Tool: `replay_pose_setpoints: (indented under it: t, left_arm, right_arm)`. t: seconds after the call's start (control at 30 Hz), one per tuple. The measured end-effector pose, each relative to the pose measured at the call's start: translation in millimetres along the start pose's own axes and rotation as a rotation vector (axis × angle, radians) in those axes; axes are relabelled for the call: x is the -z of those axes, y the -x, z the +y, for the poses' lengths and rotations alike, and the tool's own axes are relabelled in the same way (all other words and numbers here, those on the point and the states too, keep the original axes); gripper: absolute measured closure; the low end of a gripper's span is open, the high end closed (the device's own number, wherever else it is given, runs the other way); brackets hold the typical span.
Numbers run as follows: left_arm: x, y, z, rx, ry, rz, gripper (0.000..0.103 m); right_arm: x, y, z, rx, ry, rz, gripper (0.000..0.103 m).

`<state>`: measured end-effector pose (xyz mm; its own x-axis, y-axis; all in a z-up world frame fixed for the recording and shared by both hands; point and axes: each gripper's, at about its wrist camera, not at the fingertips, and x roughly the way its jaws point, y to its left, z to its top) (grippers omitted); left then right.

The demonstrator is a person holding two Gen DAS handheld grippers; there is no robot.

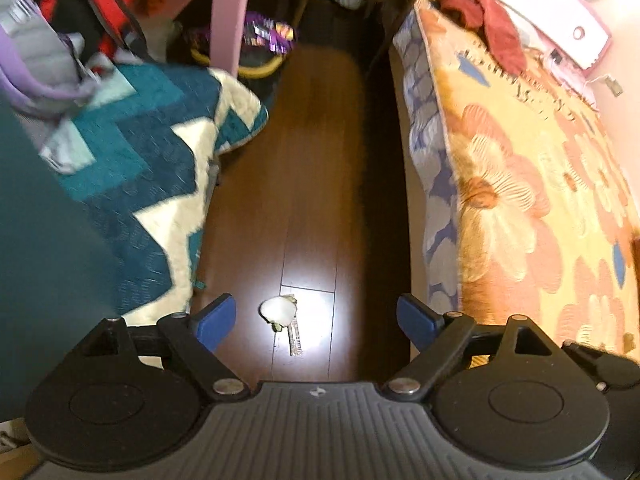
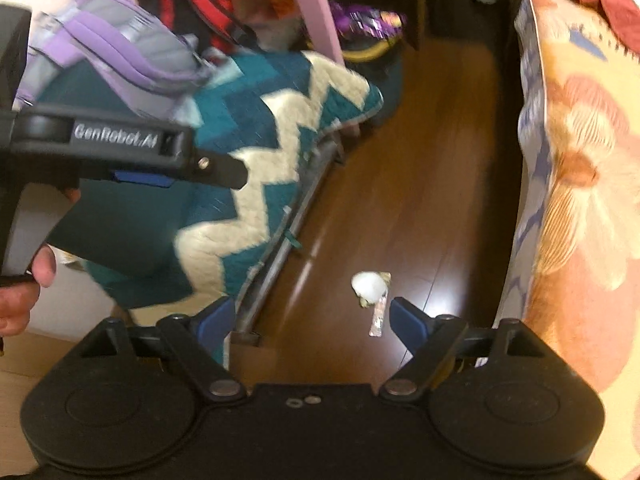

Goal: Collect trash
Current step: 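Move both open tools down toward the white wrapper ball and paper strip, then grasp the white wrapper ball with the left tool while the right tool grasps the paper strip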

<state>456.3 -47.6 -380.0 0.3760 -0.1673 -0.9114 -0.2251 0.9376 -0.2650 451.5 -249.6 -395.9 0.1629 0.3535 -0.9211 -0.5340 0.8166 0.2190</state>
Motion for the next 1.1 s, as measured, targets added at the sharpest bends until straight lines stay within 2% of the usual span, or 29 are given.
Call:
replay_pose_setpoints:
  t: [0.3, 0.43, 0.53, 0.7, 0.9, 1.1]
  left_arm:
    - [38.2, -181.6, 6.4, -0.057, -0.043, 0.093, 0.015]
    - [51.9, -254.4, 18.3, -0.072, 0.0, 0.134, 0.015]
    - [62.0, -306.8, 29.1, -0.121, 0.025, 0.157, 0.015]
    - [76.4, -392.9, 49.1, -0.116, 0.028, 0.237, 0.015]
    - [91.8, -464.2, 55.0, -0.111, -0.118, 0.269, 0.015]
    - [111.6, -516.2, 55.1, -0.108, -0.262, 0.286, 0.015]
  right_arm:
    - [59.9, -156.5, -63.0, 0.024, -0.1, 0.087, 0.021]
    - [79.2, -223.2, -88.9, 0.037, -0.136, 0.117, 0.025]
    - [88.4, -271.9, -102.3, 0.055, -0.147, 0.133, 0.025]
    - [103.5, -341.9, -120.1, 0.064, -0.138, 0.155, 0.027]
    - [116.3, -408.8, -124.7, 0.042, -0.057, 0.165, 0.028]
    - [126.1, -447.4, -132.8, 0.044, -0.077, 0.161, 0.03]
